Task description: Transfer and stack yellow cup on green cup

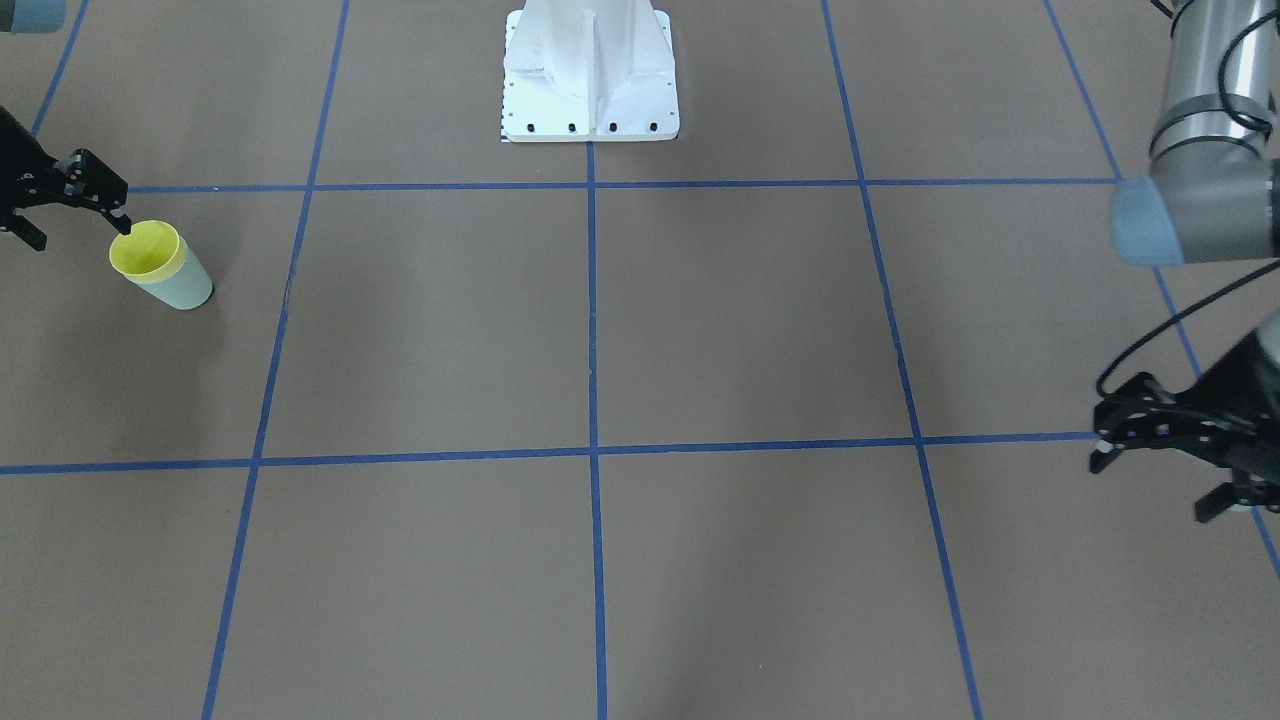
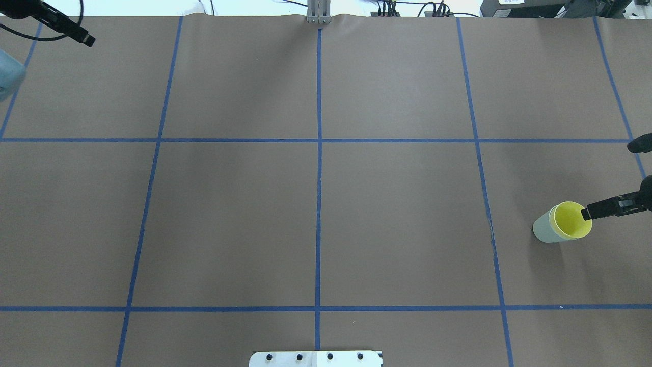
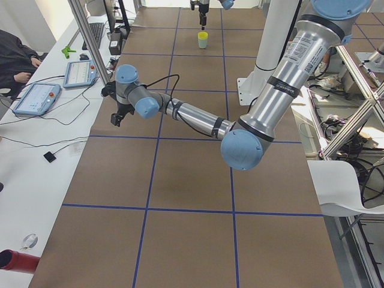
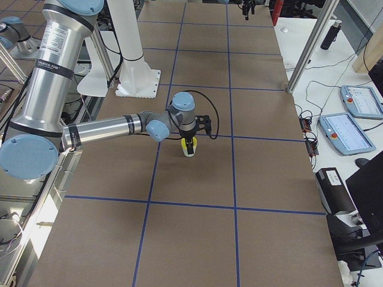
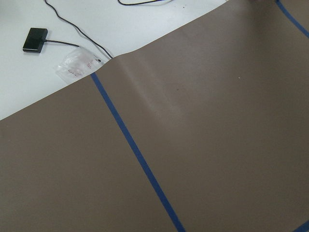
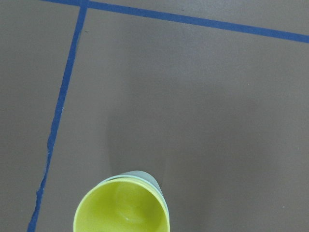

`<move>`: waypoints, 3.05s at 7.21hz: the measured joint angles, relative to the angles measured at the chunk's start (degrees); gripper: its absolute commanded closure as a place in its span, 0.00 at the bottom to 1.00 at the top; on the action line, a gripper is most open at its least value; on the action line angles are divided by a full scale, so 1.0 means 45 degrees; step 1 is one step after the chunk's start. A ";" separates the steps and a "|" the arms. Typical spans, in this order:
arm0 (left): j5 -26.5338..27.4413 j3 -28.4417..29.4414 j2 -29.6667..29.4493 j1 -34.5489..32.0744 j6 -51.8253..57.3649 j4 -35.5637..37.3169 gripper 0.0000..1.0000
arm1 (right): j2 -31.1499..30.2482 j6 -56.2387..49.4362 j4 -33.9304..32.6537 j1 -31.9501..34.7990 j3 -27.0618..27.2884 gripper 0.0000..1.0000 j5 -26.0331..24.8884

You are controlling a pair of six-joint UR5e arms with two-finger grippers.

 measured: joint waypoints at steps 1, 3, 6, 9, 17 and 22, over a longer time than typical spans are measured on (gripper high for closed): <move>-0.0425 0.0222 0.0322 -0.0900 0.1627 0.0780 0.00 | 0.0015 0.0012 0.0040 0.0508 -0.0079 0.01 0.0511; -0.0588 0.0475 0.1537 -0.2365 0.4811 0.1593 0.00 | 0.0094 -0.0025 0.0085 0.1809 -0.0557 0.01 0.1105; 0.1060 0.0429 0.3853 -0.3211 0.5676 0.1007 0.00 | 0.0124 -0.0617 0.0606 0.3348 -0.1474 0.01 0.1438; 0.2734 0.0550 0.4730 -0.3256 0.5213 -0.0323 0.00 | 0.0109 -0.1459 0.0595 0.4214 -0.2019 0.01 0.1602; -0.0010 -0.5130 0.6210 -0.3370 0.4153 0.6626 0.00 | 0.0770 -0.6953 -0.3601 0.6972 -0.3087 0.01 0.1613; -0.0542 -0.5546 0.6879 -0.3380 0.4299 0.6994 0.00 | 0.2030 -0.9278 -0.7607 0.7907 -0.2424 0.01 0.2056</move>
